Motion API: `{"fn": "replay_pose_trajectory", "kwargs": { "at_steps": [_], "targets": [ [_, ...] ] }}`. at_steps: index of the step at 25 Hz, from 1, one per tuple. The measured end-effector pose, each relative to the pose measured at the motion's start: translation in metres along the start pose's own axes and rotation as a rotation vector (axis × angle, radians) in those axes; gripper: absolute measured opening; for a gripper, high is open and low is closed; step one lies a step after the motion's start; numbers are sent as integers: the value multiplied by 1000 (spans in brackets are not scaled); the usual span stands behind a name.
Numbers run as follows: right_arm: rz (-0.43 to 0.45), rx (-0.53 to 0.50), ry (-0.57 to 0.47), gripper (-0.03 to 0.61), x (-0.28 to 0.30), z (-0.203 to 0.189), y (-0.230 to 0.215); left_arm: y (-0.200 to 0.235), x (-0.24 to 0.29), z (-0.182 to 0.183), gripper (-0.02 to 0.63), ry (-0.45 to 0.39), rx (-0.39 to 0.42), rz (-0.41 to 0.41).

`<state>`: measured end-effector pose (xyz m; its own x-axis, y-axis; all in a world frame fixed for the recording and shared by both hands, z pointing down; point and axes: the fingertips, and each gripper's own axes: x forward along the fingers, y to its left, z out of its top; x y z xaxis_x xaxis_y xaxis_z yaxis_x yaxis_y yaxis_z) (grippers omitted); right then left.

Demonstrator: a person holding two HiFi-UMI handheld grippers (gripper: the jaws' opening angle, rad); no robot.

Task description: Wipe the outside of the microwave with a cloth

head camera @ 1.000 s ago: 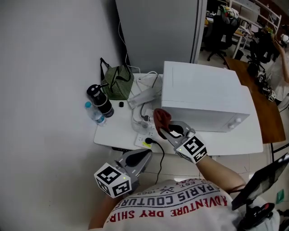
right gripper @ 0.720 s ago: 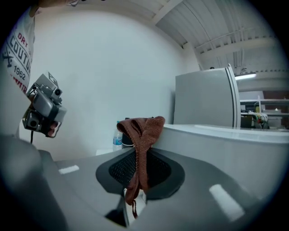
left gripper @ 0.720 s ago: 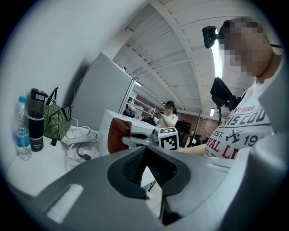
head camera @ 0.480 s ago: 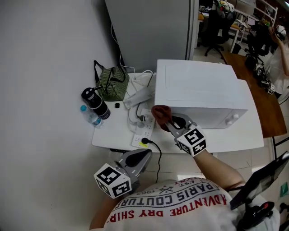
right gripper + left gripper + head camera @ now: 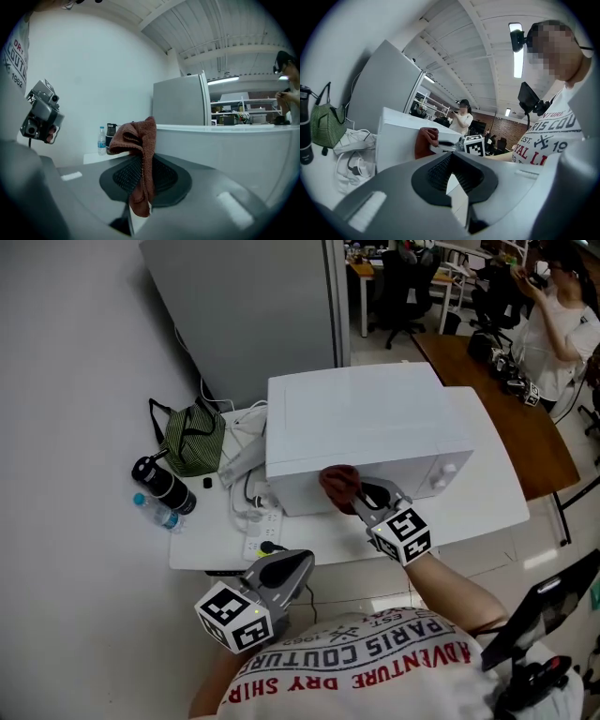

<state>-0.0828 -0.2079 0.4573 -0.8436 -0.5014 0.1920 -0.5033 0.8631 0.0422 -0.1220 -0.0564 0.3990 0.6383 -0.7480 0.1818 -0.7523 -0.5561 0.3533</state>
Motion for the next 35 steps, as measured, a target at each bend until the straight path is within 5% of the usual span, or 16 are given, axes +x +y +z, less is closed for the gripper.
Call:
{"fn": "replay_pose_trajectory", "kwargs": {
  "at_steps": [14,20,30,35],
  "targets": [
    [-315,56,44,44,-127,-37,-128,-62,90,-1,6,75,43,-202],
    [-359,58,55,44,-151,-39,-146,-77,107,-1,6,95,50,-235],
    [-189,24,25,44,-132,-34,-72,-73,102,0,6,72,43,-235],
    [-45,11,31,44,-86,-37,-12,-50,65,-1,6,46,23,-143]
  ]
}}
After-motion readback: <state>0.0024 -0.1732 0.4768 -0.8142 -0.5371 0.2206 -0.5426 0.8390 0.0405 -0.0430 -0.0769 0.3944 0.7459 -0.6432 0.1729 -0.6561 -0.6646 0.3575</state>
